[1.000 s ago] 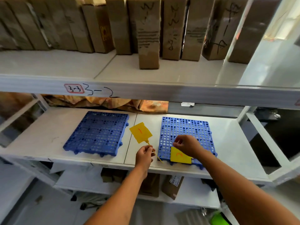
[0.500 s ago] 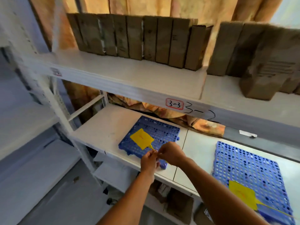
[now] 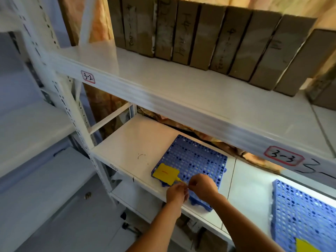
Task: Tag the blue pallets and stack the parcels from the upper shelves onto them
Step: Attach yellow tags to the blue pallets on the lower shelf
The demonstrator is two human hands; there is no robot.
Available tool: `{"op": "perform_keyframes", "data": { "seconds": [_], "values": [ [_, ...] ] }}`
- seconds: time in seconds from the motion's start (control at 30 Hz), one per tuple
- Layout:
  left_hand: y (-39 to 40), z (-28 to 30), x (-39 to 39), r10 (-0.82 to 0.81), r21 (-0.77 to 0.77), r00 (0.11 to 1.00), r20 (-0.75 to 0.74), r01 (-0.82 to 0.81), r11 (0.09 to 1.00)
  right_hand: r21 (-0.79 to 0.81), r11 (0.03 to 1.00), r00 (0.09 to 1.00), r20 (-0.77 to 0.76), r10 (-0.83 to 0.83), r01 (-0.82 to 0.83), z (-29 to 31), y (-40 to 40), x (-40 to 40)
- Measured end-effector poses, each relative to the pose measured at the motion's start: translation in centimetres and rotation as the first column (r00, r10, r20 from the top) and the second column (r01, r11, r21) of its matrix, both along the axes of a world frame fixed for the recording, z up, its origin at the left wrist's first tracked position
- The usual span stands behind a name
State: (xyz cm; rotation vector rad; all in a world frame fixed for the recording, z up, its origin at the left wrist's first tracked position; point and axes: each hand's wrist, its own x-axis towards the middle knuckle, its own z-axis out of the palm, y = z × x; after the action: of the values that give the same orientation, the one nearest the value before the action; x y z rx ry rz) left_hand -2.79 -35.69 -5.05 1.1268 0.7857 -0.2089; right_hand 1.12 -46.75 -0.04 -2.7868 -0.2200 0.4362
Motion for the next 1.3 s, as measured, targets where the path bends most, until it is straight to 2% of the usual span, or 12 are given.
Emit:
{"op": "perform_keyframes", "data": {
  "seconds": [0.1,0.27,0.43,0.67,0.83,0.93,1.13,1.2,1.3],
  "values": [
    [-0.8,-0.4,0.3,-0.016,0.017,1.000,-0.002,0.016,1.000,-0.016,1.000,0.999,-0.034,-0.005,0.005,-0.7,-1.6,0.5],
    [-1.7,-0.1,0.4,-0.106,0.200,0.994,0.015,0.101,0.974,-0.018,1.000,0.998,-0.063,0.013,-0.014,-1.2,-3.7,0.7],
    [-1.4,0.2,1.1,-0.121,0.301,0.993,-0.013,0.120,0.946,-0.023,0.997,0.995,-0.063,0.072,-0.073,-1.2,-4.2,1.4],
    [-1.5,0.0,0.7,-0.083,0.339,0.996,-0.022,0.085,0.937,-0.043,0.993,0.992,-0.070,0.107,-0.110,-1.1,-4.9,1.3],
    [-1.3,0.8,0.1,-0.161,0.409,0.987,-0.025,0.157,0.899,-0.046,0.994,0.992,-0.089,0.092,-0.096,-0.5,-5.3,0.9],
    [-0.7,2.0,-0.4,-0.303,0.533,0.953,-0.032,0.273,0.801,-0.017,1.000,0.998,-0.064,0.024,-0.025,0.2,-5.2,0.5],
    [2.1,6.1,0.0,-0.587,0.764,0.803,-0.108,0.445,0.468,0.092,0.988,0.992,-0.007,-0.125,0.125,4.0,-4.3,-1.9],
    [3.2,9.0,0.8,-0.660,0.818,0.736,-0.151,0.468,0.335,0.102,0.980,0.985,0.018,-0.173,0.171,6.7,-3.8,-2.9],
    [4.8,14.2,1.4,-0.724,0.877,0.673,-0.148,0.427,0.218,0.113,0.976,0.977,0.084,-0.197,0.187,10.9,-2.6,-4.9]
  ]
}}
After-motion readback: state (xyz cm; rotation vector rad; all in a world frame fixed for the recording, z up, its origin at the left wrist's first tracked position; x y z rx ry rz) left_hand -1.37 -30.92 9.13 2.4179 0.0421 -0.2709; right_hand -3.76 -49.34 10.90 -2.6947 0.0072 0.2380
